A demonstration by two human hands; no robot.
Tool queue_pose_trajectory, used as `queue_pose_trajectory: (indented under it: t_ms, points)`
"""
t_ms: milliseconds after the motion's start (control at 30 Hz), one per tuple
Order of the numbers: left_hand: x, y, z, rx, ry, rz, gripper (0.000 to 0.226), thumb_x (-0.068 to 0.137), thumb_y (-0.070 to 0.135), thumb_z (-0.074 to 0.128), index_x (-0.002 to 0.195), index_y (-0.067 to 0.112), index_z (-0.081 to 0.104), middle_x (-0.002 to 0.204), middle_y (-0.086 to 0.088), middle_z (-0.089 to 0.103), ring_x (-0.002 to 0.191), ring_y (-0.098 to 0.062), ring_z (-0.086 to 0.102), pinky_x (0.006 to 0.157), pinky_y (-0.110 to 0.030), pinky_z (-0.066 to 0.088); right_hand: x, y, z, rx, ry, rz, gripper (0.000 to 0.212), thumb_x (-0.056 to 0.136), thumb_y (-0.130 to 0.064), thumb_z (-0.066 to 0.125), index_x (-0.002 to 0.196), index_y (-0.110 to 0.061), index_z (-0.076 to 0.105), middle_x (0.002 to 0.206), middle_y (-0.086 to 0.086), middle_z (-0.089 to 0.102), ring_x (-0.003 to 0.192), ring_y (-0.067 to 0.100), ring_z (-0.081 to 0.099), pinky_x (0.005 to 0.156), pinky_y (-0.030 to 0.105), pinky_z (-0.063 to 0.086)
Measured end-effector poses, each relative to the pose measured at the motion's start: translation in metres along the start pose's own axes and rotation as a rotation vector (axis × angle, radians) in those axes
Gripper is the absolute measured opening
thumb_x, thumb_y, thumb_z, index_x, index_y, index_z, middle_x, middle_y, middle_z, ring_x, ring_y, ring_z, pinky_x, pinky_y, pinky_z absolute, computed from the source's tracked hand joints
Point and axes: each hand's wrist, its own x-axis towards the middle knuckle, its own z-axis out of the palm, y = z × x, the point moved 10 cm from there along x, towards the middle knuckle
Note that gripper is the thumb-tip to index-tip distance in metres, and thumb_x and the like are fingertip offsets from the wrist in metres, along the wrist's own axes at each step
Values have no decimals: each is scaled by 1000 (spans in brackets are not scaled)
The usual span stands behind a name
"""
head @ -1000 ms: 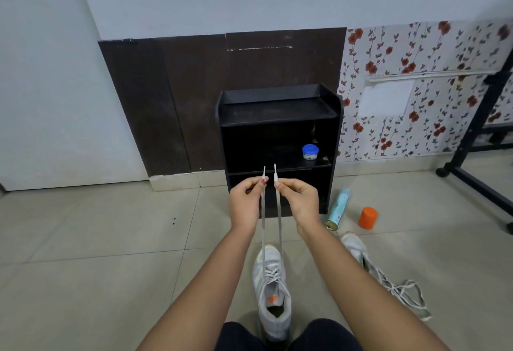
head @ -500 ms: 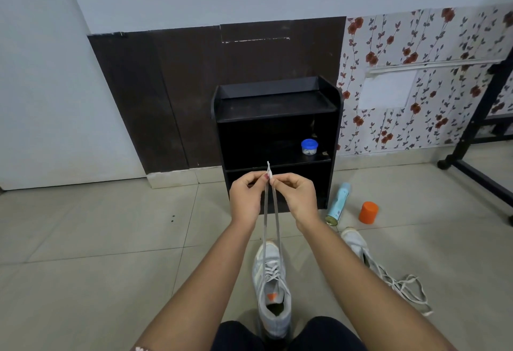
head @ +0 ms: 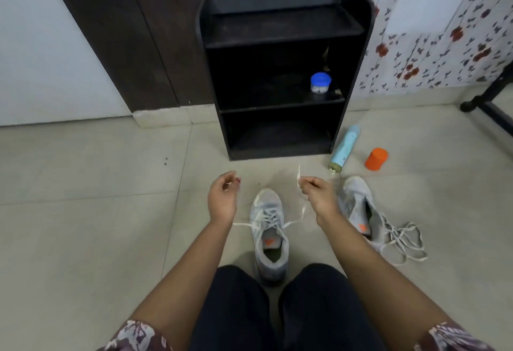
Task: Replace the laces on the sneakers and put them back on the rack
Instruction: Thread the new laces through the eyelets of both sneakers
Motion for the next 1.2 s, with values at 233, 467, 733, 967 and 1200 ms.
queue_pose_trajectory:
  t_ms: [233, 467, 733, 967, 1200]
  points:
    - [-52, -147, 30, -138, -70, -828, 40, 99, 26, 47, 130, 1, 50, 117, -16, 54, 105, -29, 51, 87, -33, 40, -4, 140, 3, -68, -27, 479, 27, 88, -37, 57, 75, -14, 53, 74, 6, 53, 57, 13, 40, 51, 24, 30]
    - [-65, -141, 84, -416, -192, -854, 20, 97, 18, 49, 95, 3, 62, 66, -10, 71, 59, -24, 68, 53, -27, 56, -23, 155, 37, 41, -127, 623, 23, 98, -27, 50, 80, -16, 59, 94, 7, 65, 74, 13, 51, 60, 23, 39]
    - [-32, -82, 89, 3, -442, 77, 22, 101, 16, 45, 111, 14, 64, 108, 4, 69, 101, -7, 64, 87, -19, 48, -5, 94, 66, -277, -345, 81, 19, 98, -4, 42, 90, -3, 60, 85, 9, 63, 73, 8, 59, 70, 19, 48]
    - [-31, -58, 105, 570, -639, 694, 33, 97, 25, 37, 111, 12, 65, 117, 0, 65, 110, -15, 56, 104, -23, 36, -10, 98, 75, -583, -550, -80, 26, 86, -35, 49, 89, -27, 73, 91, -6, 72, 88, 15, 66, 87, 43, 51]
    - [-18, -66, 94, 679, -501, 645, 35, 95, 27, 39, 107, 8, 67, 93, -8, 63, 83, -20, 57, 71, -32, 47, -21, 77, 61, -739, -392, -365, 14, 87, -18, 56, 92, -29, 64, 90, -10, 66, 90, 16, 59, 87, 37, 48]
